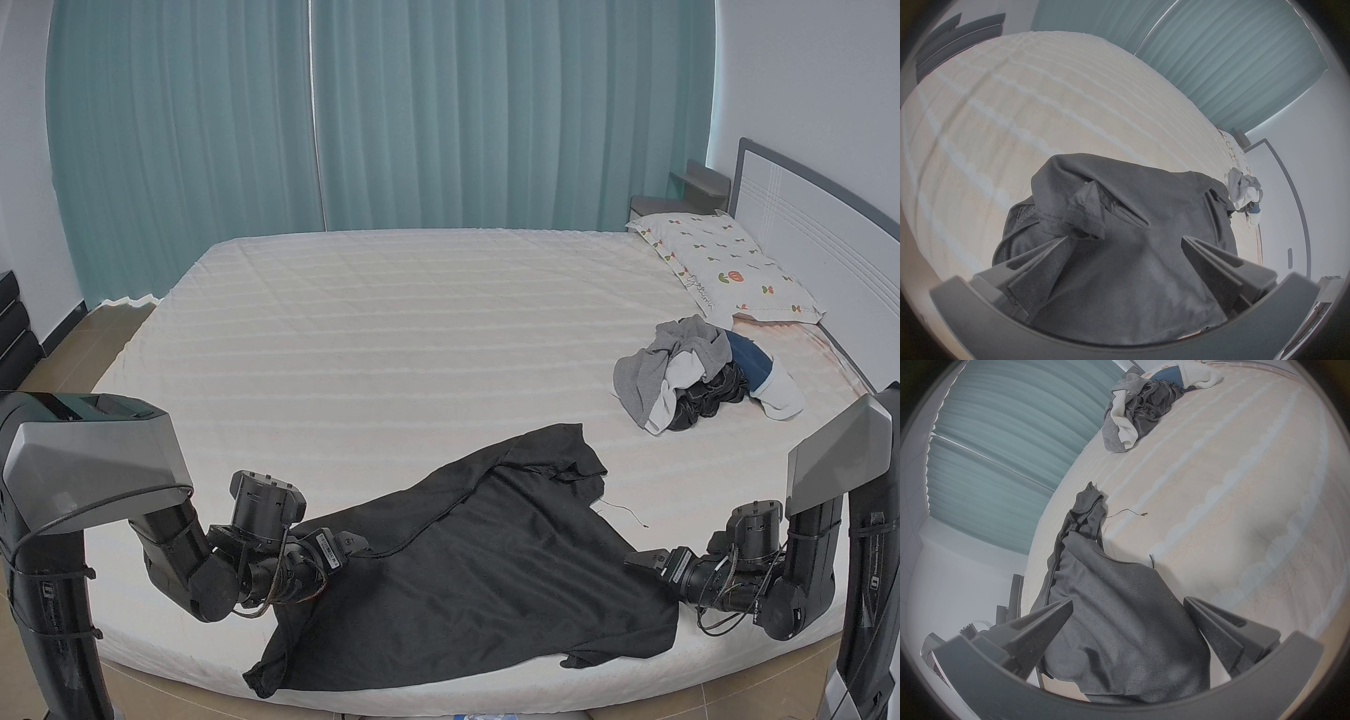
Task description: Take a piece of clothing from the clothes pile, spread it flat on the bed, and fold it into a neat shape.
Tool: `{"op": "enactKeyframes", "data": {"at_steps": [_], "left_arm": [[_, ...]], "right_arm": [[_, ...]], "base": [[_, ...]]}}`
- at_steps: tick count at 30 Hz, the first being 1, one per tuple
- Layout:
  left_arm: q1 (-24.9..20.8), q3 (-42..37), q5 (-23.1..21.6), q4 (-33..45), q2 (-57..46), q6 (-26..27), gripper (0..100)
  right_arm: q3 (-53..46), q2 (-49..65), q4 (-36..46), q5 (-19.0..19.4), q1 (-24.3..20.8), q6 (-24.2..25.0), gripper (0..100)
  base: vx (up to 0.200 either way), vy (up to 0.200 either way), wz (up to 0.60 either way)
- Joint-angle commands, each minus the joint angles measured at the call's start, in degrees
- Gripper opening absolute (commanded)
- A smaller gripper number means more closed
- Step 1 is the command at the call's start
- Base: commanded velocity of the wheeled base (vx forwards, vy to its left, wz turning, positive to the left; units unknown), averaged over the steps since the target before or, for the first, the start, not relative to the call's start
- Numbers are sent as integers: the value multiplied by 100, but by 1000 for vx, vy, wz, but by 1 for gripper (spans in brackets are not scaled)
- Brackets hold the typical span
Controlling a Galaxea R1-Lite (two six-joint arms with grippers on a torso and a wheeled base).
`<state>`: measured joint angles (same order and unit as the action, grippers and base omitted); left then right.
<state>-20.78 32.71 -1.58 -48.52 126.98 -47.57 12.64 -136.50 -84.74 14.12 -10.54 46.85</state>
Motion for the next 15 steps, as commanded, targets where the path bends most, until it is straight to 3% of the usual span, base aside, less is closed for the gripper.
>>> {"op": "enactKeyframes", "data": {"at_steps": [1, 6, 7, 15], "left_arm": [[-5, 104, 18, 0, 143, -68, 100], [4, 324, 334, -8, 372, -148, 100], [-5, 412, 413, -44, 442, -139, 0], [13, 377, 440, -281, 486, -130, 0]], "right_arm": [[1, -26, 1, -5, -27, 0, 100], [-7, -35, 1, -5, -27, -9, 100], [-7, -35, 1, -5, -27, -9, 100], [-7, -44, 1, -14, -35, -18, 100]], "base": [[0, 0, 0], [0, 0, 0], [0, 0, 0], [0, 0, 0]]}}
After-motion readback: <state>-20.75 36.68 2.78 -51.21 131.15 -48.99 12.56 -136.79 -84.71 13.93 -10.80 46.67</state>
